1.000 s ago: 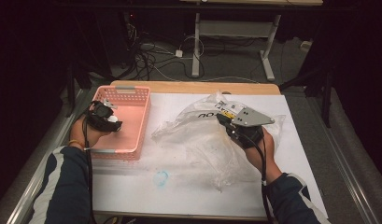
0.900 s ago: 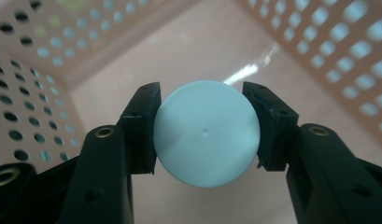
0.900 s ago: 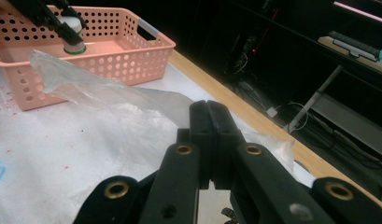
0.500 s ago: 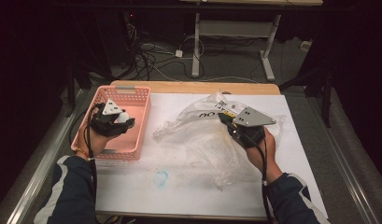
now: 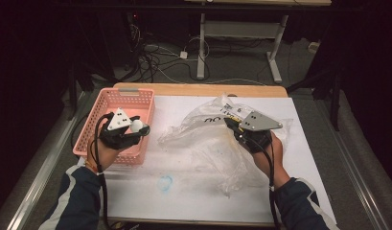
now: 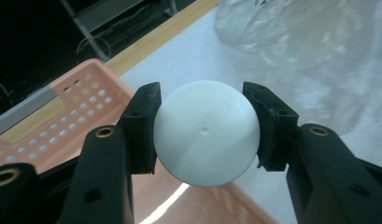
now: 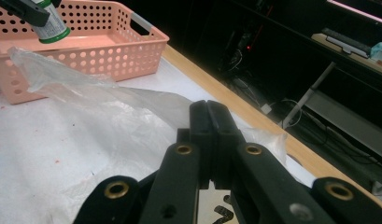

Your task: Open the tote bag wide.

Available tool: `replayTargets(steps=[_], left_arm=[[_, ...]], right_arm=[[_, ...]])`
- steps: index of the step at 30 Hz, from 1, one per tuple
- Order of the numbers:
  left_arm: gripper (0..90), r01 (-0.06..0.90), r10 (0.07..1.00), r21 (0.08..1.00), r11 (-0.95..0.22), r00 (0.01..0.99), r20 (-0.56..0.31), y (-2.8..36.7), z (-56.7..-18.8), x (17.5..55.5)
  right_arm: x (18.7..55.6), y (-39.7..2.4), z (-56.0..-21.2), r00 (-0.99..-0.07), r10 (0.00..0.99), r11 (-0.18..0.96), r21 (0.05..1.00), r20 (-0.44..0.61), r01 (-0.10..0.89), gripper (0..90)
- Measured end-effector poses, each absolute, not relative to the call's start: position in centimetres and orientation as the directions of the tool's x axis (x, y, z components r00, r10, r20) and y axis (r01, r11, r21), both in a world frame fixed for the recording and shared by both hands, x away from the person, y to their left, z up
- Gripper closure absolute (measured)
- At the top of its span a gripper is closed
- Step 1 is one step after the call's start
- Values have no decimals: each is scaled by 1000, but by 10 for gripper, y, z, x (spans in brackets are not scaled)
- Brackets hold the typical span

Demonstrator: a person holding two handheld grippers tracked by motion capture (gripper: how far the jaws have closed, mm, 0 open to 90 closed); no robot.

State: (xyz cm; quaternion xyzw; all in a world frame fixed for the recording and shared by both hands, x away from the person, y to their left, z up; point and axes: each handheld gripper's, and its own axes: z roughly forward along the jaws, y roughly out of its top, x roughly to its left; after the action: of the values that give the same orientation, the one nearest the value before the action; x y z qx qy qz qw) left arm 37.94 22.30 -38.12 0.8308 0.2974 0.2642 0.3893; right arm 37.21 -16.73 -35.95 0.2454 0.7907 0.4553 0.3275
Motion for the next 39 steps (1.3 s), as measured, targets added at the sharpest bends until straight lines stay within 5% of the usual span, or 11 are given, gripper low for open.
replayTargets(steps=[24,39], left_arm=[[483,77,541,829,-554,790,289,162,-360,318],[483,15,392,785,-620,872,293,102,-387,321]], right_arm=[[377,-161,-367,-676,677,473,875,-290,99,900],[377,-159,-366,-677,677,473,875,-289,100,900]])
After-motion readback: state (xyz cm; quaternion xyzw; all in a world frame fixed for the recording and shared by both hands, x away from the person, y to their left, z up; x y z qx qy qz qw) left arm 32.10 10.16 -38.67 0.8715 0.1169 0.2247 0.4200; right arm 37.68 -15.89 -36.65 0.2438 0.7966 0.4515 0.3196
